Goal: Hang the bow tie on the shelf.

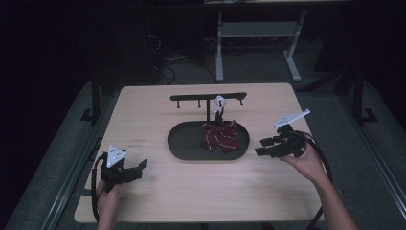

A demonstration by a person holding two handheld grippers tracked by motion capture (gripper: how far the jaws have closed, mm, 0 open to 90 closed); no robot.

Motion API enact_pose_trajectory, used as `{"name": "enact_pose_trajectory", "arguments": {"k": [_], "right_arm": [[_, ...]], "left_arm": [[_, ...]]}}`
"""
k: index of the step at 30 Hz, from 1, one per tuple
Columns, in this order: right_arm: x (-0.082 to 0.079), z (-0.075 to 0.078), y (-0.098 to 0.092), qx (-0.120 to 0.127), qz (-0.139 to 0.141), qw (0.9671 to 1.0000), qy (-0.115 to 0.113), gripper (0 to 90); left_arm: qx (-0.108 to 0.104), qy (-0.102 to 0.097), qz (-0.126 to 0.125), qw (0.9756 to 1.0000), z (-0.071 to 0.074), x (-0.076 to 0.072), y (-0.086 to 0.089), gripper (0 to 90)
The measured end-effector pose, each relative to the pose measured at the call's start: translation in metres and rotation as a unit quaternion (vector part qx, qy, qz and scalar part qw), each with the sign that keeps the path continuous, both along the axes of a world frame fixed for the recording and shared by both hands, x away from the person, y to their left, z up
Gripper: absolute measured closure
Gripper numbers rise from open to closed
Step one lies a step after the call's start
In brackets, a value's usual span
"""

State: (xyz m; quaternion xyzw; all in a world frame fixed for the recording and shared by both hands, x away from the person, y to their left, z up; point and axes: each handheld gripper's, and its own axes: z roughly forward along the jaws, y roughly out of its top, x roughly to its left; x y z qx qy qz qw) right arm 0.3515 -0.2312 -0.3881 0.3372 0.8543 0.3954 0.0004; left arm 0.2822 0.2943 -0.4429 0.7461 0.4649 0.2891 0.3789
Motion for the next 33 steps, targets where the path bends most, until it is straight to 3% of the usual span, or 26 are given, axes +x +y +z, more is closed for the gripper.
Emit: {"name": "enact_pose_trajectory", "arguments": {"k": [33], "right_arm": [[-0.036, -0.036, -0.024, 0.021, -0.013, 0.9995, 0.022, 45.1]], "left_arm": [[-0.003, -0.002, -0.002, 1.0000, 0.000, 0.000, -0.001, 13.5]]}}
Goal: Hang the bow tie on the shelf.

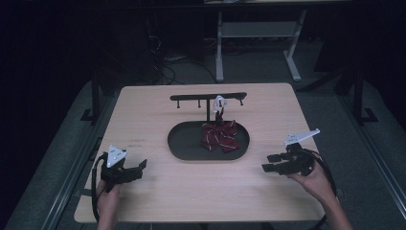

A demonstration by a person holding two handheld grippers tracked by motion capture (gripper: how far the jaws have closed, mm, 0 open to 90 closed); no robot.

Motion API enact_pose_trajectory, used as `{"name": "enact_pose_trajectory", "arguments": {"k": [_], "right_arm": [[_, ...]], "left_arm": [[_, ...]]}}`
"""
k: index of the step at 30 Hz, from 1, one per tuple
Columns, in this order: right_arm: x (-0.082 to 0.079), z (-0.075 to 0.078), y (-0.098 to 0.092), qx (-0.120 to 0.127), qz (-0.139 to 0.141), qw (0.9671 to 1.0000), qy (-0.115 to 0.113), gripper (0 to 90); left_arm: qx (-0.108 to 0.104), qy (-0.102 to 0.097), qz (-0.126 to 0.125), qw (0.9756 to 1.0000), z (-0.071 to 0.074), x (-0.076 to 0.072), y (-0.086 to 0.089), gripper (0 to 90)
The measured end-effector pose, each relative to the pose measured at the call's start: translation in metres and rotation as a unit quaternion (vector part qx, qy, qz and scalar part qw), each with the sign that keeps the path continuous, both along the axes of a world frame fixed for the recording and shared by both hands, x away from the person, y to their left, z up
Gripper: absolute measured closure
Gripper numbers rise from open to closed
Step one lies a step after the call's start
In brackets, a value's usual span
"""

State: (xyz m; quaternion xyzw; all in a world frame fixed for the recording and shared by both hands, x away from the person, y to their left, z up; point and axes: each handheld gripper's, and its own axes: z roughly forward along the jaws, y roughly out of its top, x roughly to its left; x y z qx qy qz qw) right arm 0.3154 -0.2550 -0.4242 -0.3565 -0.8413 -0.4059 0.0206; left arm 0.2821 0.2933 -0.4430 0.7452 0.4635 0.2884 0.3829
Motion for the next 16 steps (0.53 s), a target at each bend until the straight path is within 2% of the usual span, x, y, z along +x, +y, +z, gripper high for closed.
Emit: {"name": "enact_pose_trajectory", "arguments": {"k": [6, 16], "right_arm": [[-0.006, -0.005, -0.003, 0.008, -0.004, 1.0000, 0.003, 44.9], [-0.021, -0.012, -0.002, 0.011, -0.008, 0.9998, -0.011, 44.5]], "left_arm": [[0.002, 0.000, -0.001, 1.0000, 0.000, 0.000, 0.000, 13.5], [0.003, 0.000, -0.002, 1.0000, 0.000, 0.001, -0.001, 13.6]]}}
